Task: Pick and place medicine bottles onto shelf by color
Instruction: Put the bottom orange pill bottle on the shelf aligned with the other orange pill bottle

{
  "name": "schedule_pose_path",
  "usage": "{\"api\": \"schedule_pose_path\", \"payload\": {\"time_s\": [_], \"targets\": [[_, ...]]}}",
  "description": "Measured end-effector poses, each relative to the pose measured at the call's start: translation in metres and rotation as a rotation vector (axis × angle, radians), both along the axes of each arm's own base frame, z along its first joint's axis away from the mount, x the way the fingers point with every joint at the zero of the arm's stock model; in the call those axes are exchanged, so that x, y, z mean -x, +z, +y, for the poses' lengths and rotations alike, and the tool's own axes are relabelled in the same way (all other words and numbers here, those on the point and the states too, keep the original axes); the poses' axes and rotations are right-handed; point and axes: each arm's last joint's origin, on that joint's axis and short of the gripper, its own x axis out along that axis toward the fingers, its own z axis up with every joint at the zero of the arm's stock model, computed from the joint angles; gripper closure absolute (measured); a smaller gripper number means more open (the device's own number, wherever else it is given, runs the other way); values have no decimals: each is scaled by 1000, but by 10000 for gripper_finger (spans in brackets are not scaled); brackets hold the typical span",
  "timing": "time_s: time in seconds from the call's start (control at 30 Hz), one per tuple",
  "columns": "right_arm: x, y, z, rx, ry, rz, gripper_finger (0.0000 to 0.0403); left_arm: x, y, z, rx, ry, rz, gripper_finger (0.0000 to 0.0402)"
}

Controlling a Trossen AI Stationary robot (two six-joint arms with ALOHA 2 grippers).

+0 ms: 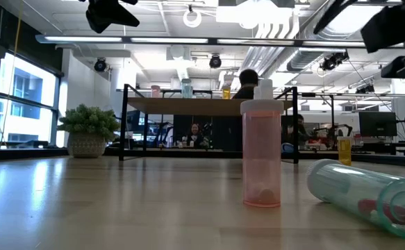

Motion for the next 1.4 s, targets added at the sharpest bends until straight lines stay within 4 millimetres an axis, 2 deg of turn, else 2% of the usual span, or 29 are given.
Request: {"api": "schedule_pose_path", "payload": {"time_s": [0.2, 0.4, 0.6, 0.93, 1.17, 1.4], "targets": [[-10, 9, -6, -14, -15, -30, 286, 0, 0, 0, 0, 0, 0, 174], [-27, 22, -22, -19, -18, -81, 286, 0, 0, 2, -20, 40, -3, 174], [-46, 40, -48, -14, -36, -144, 286, 1, 1, 5, -65, 139, -11, 174], [-71, 81, -97, 14, -84, -281, 286, 1, 1, 13, -62, 175, -8, 174], [-79, 114, -128, 47, -130, -391, 286, 1, 0, 31, -21, 121, 9, 174], [-80, 143, -160, 94, -190, -479, 286, 5, 0, 53, -66, 119, 34, 174]]}}
